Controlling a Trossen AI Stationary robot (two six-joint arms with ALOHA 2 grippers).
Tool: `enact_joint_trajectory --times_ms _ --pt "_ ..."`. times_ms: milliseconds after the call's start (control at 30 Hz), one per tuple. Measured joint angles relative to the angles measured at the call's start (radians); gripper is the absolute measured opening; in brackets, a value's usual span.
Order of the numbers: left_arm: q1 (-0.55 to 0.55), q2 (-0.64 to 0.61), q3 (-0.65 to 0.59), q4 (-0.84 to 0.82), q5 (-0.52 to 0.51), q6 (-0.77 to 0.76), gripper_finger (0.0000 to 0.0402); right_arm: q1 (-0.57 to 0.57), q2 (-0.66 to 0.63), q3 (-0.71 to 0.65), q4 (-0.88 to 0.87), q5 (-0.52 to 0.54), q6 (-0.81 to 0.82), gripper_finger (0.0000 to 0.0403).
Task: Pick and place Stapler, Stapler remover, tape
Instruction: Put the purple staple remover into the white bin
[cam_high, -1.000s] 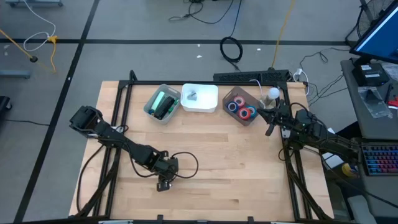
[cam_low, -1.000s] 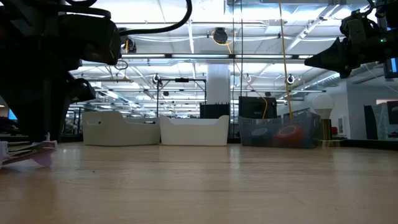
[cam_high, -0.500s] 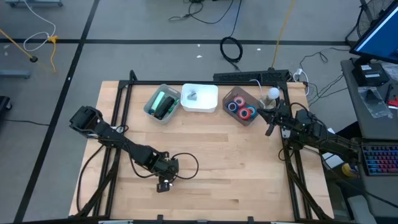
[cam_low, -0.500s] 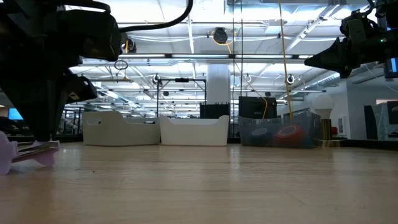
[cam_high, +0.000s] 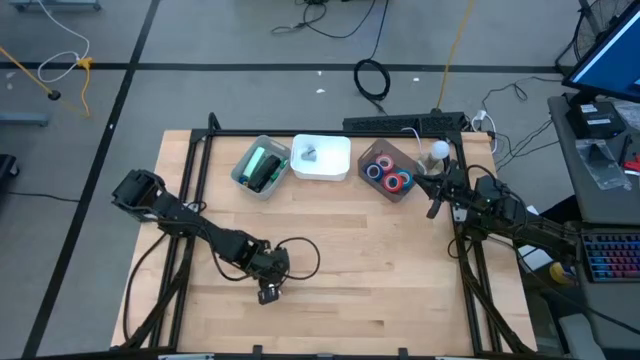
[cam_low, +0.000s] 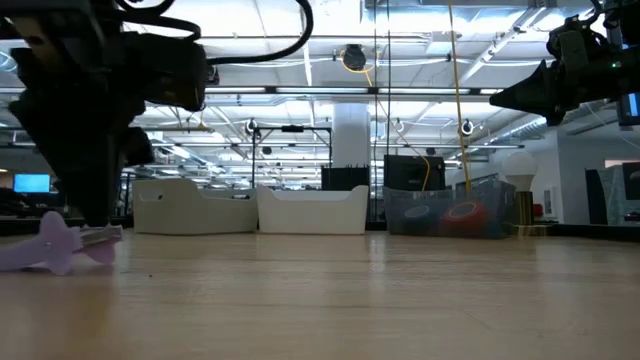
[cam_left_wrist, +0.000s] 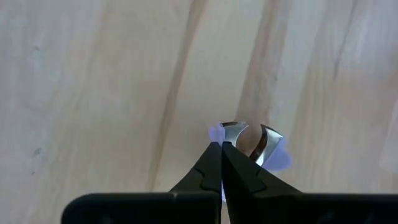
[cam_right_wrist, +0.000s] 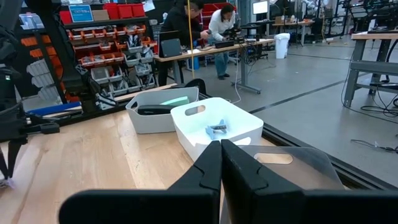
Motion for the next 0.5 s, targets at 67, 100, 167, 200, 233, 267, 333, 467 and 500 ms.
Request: enact_joint_trajectory --times_ms 67,100,167,200,233,267,333,467,500 --pt "0.012 -0.002 0.000 0.006 0.000 -0.013 0.0001 0.000 0.000 0.000 0.000 0.000 0.000 0.0000" --pt "0.017 -0.006 0.000 0.006 -0.001 -0.015 0.0001 0.000 0.000 0.000 0.000 0.000 0.000 0.0000" --pt "0.032 -0.013 0.004 0.003 -0.001 -0.014 0.0001 0.000 0.000 0.000 0.000 0.000 0.000 0.0000" --pt "0.039 -0.014 0.010 0.005 -0.001 -0.012 0.0001 0.000 0.000 0.000 0.000 0.000 0.000 0.0000" --pt "0.047 -0.021 0.014 0.007 -0.001 -0.008 0.0001 0.000 0.000 0.000 0.000 0.000 0.000 0.0000" --pt "0.054 -0.035 0.016 0.005 -0.001 0.000 0.0001 0.000 0.000 0.000 0.000 0.000 0.000 0.0000" --pt "0.075 -0.053 0.038 0.006 -0.002 0.018 0.0001 0.000 0.000 0.000 0.000 0.000 0.000 0.0000" --pt "0.121 -0.091 0.079 -0.010 -0.031 0.063 0.0000 0.000 0.000 0.000 0.000 0.000 0.000 0.0000" --pt "0.132 -0.098 0.100 -0.003 -0.048 0.080 0.0000 0.000 0.000 0.000 0.001 0.000 0.000 0.0000"
